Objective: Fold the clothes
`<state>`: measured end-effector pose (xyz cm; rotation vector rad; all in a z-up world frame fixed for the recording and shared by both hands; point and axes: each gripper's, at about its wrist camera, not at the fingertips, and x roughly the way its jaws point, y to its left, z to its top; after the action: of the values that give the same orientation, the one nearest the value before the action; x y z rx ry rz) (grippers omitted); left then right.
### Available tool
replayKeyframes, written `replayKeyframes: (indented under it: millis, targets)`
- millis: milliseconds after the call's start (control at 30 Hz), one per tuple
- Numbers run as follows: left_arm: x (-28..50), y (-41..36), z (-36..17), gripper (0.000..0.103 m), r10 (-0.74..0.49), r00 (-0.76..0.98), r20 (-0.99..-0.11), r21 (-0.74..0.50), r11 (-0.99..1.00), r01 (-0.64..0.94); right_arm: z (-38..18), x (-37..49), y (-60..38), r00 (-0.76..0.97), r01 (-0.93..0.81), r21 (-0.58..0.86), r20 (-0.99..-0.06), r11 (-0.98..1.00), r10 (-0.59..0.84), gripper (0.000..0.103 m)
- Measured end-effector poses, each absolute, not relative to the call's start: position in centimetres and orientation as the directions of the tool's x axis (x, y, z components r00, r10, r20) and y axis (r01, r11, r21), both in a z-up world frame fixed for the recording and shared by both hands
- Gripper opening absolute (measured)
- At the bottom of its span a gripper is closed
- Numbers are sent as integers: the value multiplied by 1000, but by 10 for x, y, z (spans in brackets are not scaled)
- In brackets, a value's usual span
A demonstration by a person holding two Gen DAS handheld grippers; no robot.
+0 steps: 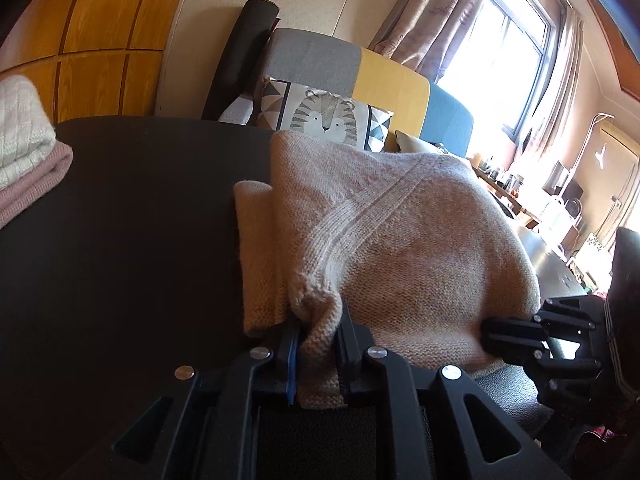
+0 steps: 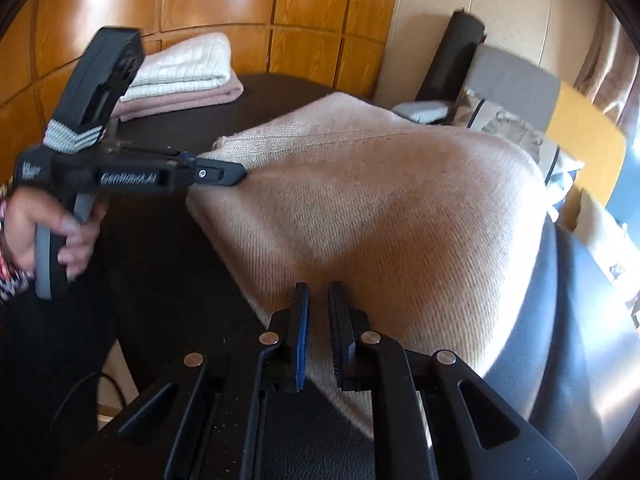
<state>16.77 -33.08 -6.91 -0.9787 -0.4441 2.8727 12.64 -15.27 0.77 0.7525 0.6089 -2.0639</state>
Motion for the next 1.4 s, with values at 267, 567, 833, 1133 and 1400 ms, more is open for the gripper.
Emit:
replayKeyframes:
  millis: [267,567,833,1133,1400]
  targets:
    - [176,-328,-61,18,129,-785,-606,-231,-973,19,12,124,-146,-453,840,-107,-676,-532,-581,10]
    - [183,-336,-6,18,-66,-870,-489,-136,-979,151,61,105,-91,-558,739,56,-508,-671,-656,33]
    - [118,-287,0,18,-67,-824,-563,8,-997,75,57,29,-79,-538,578,305,-555,-757,-634,33]
    - [91,-280,-39,18,-89,-738,-669,7,-994,113,51,9,-114,-574,574,153,-626,-805,-528,33]
    - [96,-280,-45,18,-89,-730,-678,3,-993,118,31,6,-126,-605,577,61,-639,-814,-476,33]
